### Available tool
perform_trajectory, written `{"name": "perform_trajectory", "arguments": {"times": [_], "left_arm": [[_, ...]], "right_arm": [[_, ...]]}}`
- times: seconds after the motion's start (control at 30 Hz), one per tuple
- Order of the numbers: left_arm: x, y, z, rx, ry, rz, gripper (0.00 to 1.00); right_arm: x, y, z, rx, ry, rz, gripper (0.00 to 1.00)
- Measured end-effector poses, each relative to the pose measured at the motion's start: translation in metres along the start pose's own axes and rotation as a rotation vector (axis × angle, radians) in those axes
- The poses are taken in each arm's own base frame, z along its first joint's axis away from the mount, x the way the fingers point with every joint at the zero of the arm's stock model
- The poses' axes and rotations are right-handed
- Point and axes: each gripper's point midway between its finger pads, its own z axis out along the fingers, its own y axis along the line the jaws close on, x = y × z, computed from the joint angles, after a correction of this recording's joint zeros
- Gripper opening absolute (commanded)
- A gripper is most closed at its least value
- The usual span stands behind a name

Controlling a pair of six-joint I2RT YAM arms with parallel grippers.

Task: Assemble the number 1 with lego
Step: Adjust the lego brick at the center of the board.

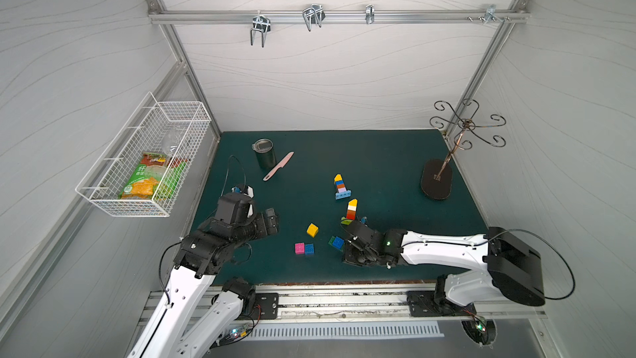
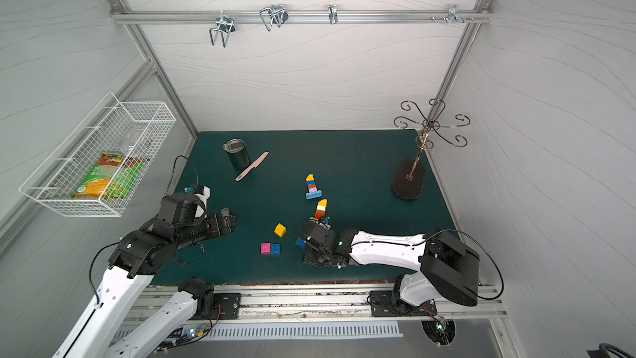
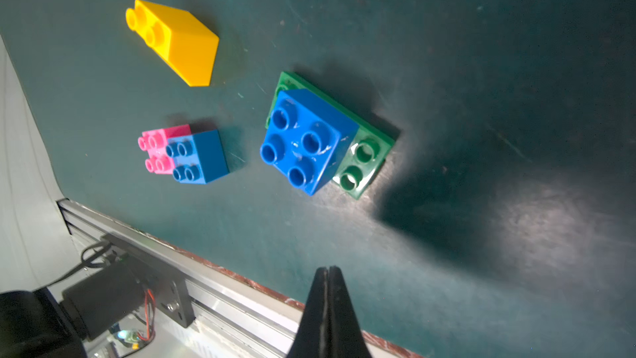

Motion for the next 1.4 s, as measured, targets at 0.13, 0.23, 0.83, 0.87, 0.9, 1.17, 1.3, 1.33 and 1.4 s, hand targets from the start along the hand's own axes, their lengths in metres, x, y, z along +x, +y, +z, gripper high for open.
{"name": "perform_trajectory", "arguments": {"times": [0.13, 0.23, 0.83, 0.87, 0.9, 1.17, 1.3, 1.33, 1.4], "left_arm": [[0.000, 0.000, 0.000, 0.000, 0.000, 0.000, 1.00], [0.000, 0.000, 0.000, 0.000, 0.000, 0.000, 1.00], [0.000, 0.000, 0.000, 0.000, 0.000, 0.000, 1.00], [0.000, 0.000, 0.000, 0.000, 0.000, 0.000, 1.00], [0.000, 0.000, 0.000, 0.000, -0.001, 0.000, 1.00], [0.000, 0.000, 0.000, 0.000, -0.001, 0.000, 1.00], [0.000, 0.000, -0.001, 0.002, -0.003, 0.000, 0.99], [0.000, 0.000, 0.000, 0.002, -0.002, 0.000, 1.00], [0.000, 0.000, 0.000, 0.002, -0.002, 0.000, 1.00]], "right_arm": [[0.000, -0.002, 0.013, 0.012, 0.005, 0.024, 0.00], [0.001, -0.005, 0.021, 0.026, 0.010, 0.039, 0.00], [-0.023, -0.017, 0.028, 0.057, -0.028, 0.076, 0.00], [-0.024, -0.017, 0.028, 0.058, -0.028, 0.073, 0.00], [-0.024, -0.016, 0.028, 0.058, -0.028, 0.070, 0.00], [-0.028, -0.016, 0.024, 0.086, -0.036, 0.012, 0.00], [-0.030, -0.007, 0.021, 0.079, -0.036, -0.024, 0.00], [-0.030, -0.004, 0.019, 0.079, -0.035, -0.038, 0.00], [-0.028, 0.004, 0.015, 0.083, -0.036, -0.074, 0.06]]}}
